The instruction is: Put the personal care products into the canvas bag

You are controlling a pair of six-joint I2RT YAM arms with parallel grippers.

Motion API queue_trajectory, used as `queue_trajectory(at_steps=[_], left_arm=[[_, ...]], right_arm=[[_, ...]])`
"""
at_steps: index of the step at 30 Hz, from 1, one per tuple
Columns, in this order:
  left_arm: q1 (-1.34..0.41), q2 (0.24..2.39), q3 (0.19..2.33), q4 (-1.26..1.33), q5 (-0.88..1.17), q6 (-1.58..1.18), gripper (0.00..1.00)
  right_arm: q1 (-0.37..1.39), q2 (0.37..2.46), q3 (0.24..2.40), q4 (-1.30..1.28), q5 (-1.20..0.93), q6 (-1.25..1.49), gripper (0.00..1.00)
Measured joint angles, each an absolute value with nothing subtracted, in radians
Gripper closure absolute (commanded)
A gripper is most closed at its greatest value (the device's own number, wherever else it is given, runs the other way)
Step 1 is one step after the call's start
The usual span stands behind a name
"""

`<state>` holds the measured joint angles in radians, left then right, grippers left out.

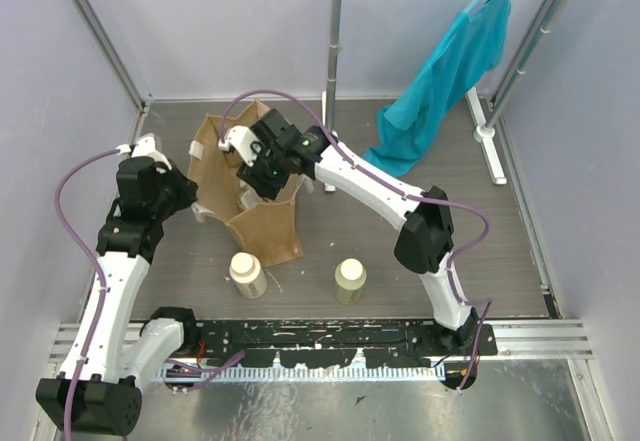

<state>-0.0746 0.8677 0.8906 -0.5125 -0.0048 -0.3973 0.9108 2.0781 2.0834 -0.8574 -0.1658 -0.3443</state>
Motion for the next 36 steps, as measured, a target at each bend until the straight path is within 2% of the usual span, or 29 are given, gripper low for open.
queue_trajectory(at_steps=[7,18,30,36], left_arm=[[-0.075,0.871,0.892,-0.506,0.01,-0.394,0.95],[-0.075,0.878,0.895,-0.505,0.012,-0.369,0.93],[-0.075,0.893,0.901,-0.5,0.018,-0.367,0.93],[-0.075,0.894,0.901,-0.499,0.021,-0.368,0.92]], right_arm=[[0.844,2.156,2.18,-0.788,-0.096,-0.311,0.99],[0.837,2.296,2.3,-0.69,-0.053,-0.321,1.0],[0.827,2.361,2.3,-0.633,-0.056,-0.319,1.0],[0.825,2.348,2.224,-0.55,-0.055,-0.315,1.0]])
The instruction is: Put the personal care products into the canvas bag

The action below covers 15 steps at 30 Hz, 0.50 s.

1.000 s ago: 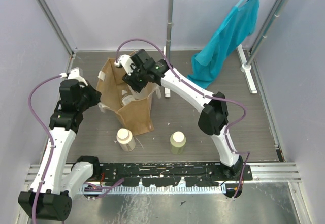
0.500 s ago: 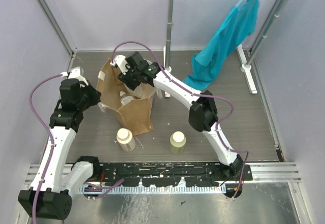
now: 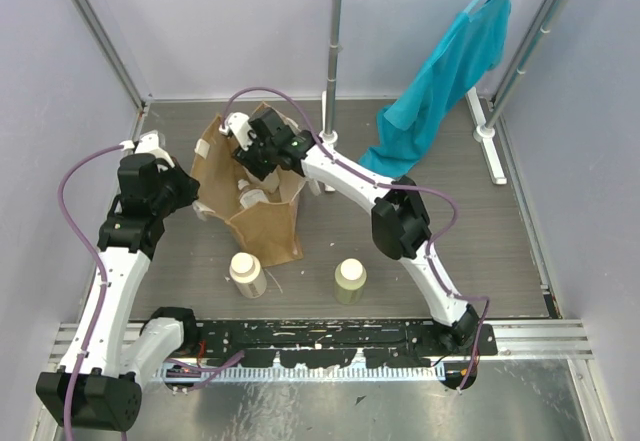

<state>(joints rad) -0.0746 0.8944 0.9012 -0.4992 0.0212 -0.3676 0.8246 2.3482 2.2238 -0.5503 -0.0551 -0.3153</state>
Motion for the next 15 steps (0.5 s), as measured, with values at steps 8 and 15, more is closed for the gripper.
queue_trajectory(at_steps=[8,15], left_arm=[[-0.075,0.894,0.901,-0.499,0.025,-0.368,0.9],[-0.075,0.894,0.901,-0.5,0.028,-0.368,0.83]], right_arm=[[0.821,2.259,2.048,-0.427,-0.048,-0.3,0.77],[0.818,2.223,2.005,-0.444,-0.018,-0.274,0.18]])
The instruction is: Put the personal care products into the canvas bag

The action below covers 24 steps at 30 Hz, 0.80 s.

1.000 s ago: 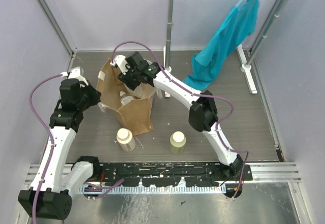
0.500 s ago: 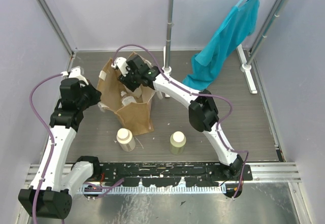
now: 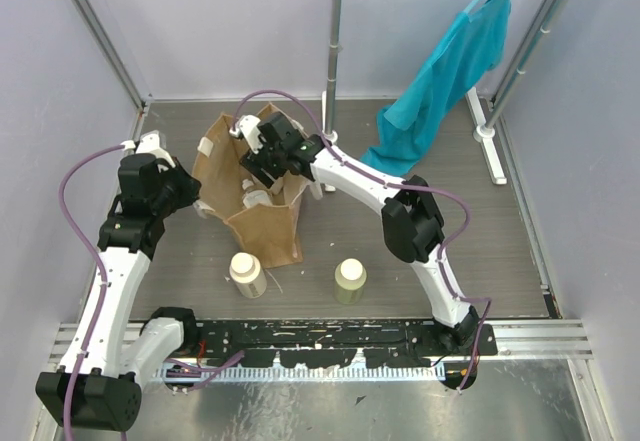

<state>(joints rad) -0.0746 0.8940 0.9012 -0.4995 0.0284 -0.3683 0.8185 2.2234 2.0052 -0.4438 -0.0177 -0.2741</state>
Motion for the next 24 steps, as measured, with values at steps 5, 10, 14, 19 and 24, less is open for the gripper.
queue_trajectory(at_steps=[5,10,14,19,24], left_arm=[[-0.075,0.895,0.901,-0.499,0.033,-0.368,0.81],[-0.075,0.903,0.901,-0.499,0.041,-0.368,0.81],[-0.075,0.909,0.901,-0.498,0.044,-0.368,0.81],[-0.075,0.91,0.901,-0.498,0.046,-0.368,0.81],[-0.075,0.91,0.901,-0.498,0.047,-0.368,0.81]], right_arm=[[0.809,2.2,1.992,-0.514,0.006,-0.261,0.1],[0.807,2.183,2.01,-0.546,0.01,-0.255,0.09],[0.809,2.163,2.041,-0.559,0.012,-0.242,0.08],[0.808,2.057,2.045,-0.576,0.023,-0.208,0.07],[0.808,1.89,2.043,-0.635,0.079,-0.16,0.07]])
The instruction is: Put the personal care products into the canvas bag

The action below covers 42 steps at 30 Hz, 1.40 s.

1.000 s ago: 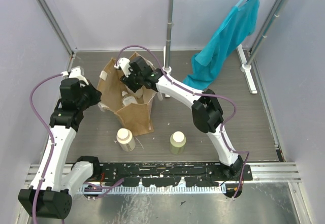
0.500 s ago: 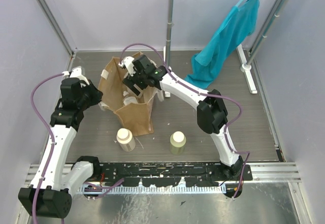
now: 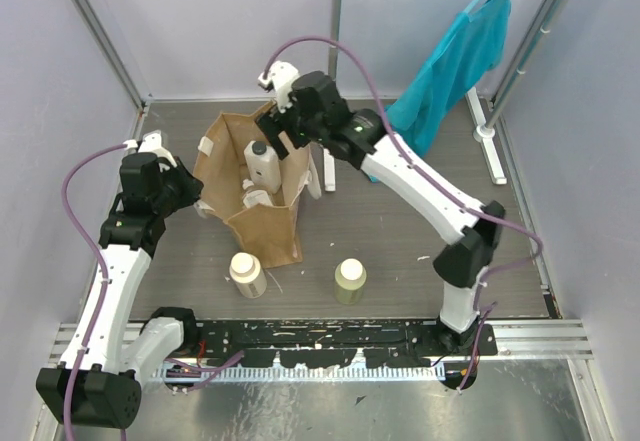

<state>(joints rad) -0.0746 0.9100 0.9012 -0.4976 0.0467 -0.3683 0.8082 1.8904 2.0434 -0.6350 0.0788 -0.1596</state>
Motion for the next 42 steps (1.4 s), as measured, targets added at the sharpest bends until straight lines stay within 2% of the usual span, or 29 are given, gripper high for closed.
queue_trajectory(at_steps=[4,10,17,26,42], left_arm=[[-0.075,0.91,0.901,-0.496,0.046,-0.368,0.81],[-0.075,0.91,0.901,-0.494,0.044,-0.368,0.81],[-0.075,0.916,0.9,-0.49,0.044,-0.367,0.8],[-0.075,0.926,0.9,-0.478,0.043,-0.366,0.81],[-0.075,0.928,0.9,-0.477,0.03,-0.363,0.8]], right_arm=[[0.809,1.718,1.958,-0.693,0.162,-0.095,0.07],[0.809,1.47,1.707,-0.851,0.27,0.065,0.04],[0.84,1.305,1.407,-1.0,0.283,0.219,0.04],[1.028,1.25,1.196,-1.02,0.25,0.36,0.04],[1.045,1.255,1.051,-0.915,0.102,0.396,0.03]])
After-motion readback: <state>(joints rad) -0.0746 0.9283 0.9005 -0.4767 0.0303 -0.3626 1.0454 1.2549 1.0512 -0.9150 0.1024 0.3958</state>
